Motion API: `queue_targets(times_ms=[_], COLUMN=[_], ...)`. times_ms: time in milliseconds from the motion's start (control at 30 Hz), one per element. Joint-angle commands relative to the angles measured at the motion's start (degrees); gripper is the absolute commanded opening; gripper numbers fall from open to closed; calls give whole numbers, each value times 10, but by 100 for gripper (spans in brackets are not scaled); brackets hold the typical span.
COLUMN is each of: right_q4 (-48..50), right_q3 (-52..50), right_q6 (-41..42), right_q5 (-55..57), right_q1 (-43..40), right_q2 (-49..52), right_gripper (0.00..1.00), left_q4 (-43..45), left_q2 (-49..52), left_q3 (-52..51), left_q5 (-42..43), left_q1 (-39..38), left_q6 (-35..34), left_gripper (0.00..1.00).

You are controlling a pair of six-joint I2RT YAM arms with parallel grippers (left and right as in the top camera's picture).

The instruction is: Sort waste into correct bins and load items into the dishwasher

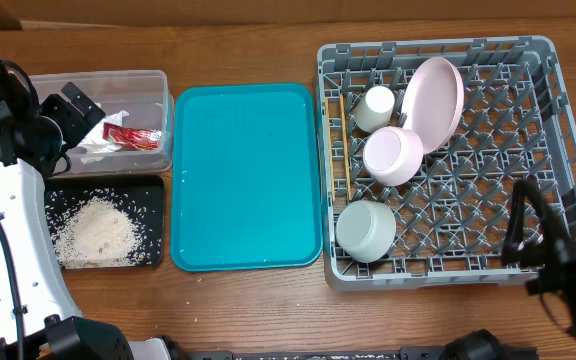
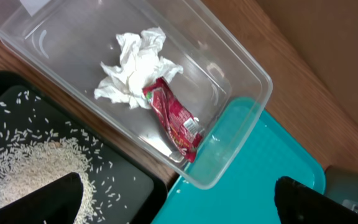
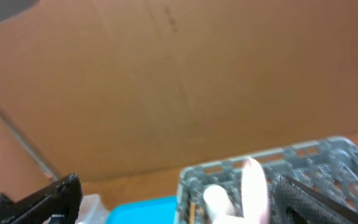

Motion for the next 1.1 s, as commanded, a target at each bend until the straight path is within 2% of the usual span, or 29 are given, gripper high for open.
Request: queue_targets(times_ms=[0, 133, 233, 367, 467, 667, 900, 1067], right_q4=[48, 165, 290, 469, 552, 558, 455, 422], right_q3=[-125, -292, -418, -565, -642, -702, -711, -711], right_q6=[15, 37, 37, 51, 91, 103, 101, 102], right_q5=[-13, -47, -93, -150, -153, -153, -142, -143], right_q1=[-33, -74, -95, -115, -125, -130, -131, -131], right_q2=[-83, -185, -239, -272, -275, -276, -281, -281], right_gripper=[100, 100, 100, 100, 100, 100, 100, 100], left_q4=[1, 1, 1, 1, 1, 1, 1, 1], left_q2=[2, 2, 2, 2, 2, 2, 2, 2], left_q3=[15, 15, 15, 15, 15, 15, 15, 15], left_q5=[5, 5, 5, 5, 5, 5, 5, 5], left_q1=[-2, -2, -2, -2, -2, -2, -2, -2], left_q6=[-8, -8, -8, -8, -8, -8, -8, -8], left_gripper=[100, 100, 100, 100, 100, 100, 100, 100])
